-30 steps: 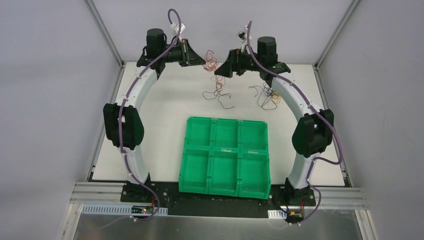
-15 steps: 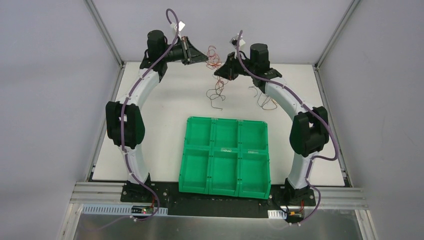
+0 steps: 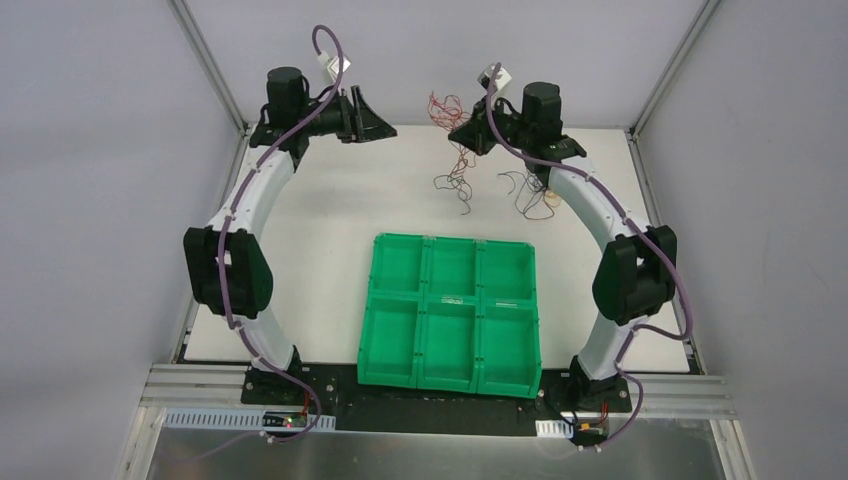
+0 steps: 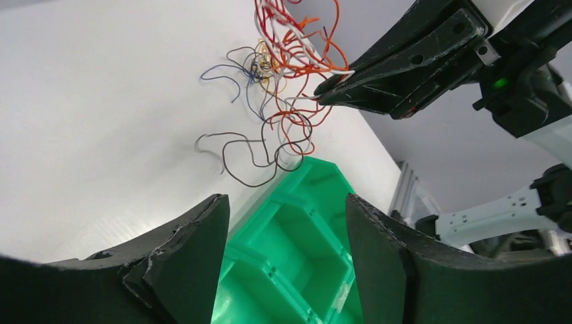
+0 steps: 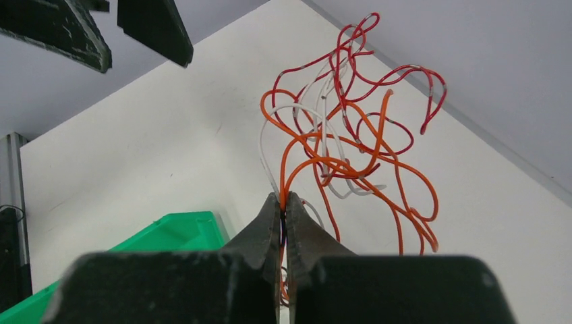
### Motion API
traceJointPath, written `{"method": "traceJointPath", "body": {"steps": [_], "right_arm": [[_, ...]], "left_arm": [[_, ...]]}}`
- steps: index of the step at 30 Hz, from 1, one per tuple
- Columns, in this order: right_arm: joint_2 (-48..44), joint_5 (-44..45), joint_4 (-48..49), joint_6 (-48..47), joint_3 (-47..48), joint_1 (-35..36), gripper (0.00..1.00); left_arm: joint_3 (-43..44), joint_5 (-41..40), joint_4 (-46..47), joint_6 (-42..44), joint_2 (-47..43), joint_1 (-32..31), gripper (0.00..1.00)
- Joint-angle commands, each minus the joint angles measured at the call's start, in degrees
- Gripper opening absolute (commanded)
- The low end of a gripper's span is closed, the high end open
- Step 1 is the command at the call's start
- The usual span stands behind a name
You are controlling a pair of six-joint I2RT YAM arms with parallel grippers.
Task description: Untangle the cables
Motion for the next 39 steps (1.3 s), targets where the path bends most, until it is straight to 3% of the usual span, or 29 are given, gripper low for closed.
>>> {"method": "traceJointPath", "body": {"steps": [1,6,9,15,25,30,34,35,38,39], "right_arm": [[-4.85,-4.38,-2.08,-8.45,-0.18,0.35,0.0],[-8.01,-5.14,-3.3,-16.4,-3.32,1.39,0.0],[-8.98,-5.23,-3.44,-19.23,-4.34,2.05,0.0],[-10.82,-5.21,-4.78,-22.61,-6.61,3.04,0.0],[-11.68,-4.12,-4.74,-23.58,-7.92,3.52,0.0],[-11.64,-4.42,-4.65,-23.64,-7.98,3.56,0.0],[-11.55,-4.7,-4.61,-23.64,-8.19,3.58,0.0],[-11.65,-4.85,-4.61,-23.6,-8.4,3.55,0.0],[-12.31,-5.96,-4.6,-23.93,-9.26,3.61,0.0],[-12.56,-6.12,-4.61,-24.17,-9.56,3.66,0.0]], "left_arm": [[4.72,-1.1,-9.02,14.51,-4.22,0.37,0.66],[9.39,-1.09,-9.38,10.19,-0.55,-0.13,0.78],[11.31,-2.07,-9.07,6.86,0.96,-1.3,0.8],[9.46,-3.54,-2.29,-7.65,3.14,-2.31,0.79],[3.22,-4.35,-1.63,-14.53,3.0,-4.55,0.75],[1.56,-5.07,0.8,-16.93,3.1,-5.89,0.65],[2.21,-4.65,4.62,-18.62,3.68,-6.0,0.43],[2.38,-4.67,5.01,-18.99,3.76,-6.0,0.44],[2.5,-4.77,6.05,-19.56,4.31,-6.04,0.61],[2.65,-4.8,6.3,-19.66,4.69,-6.08,0.61]]}}
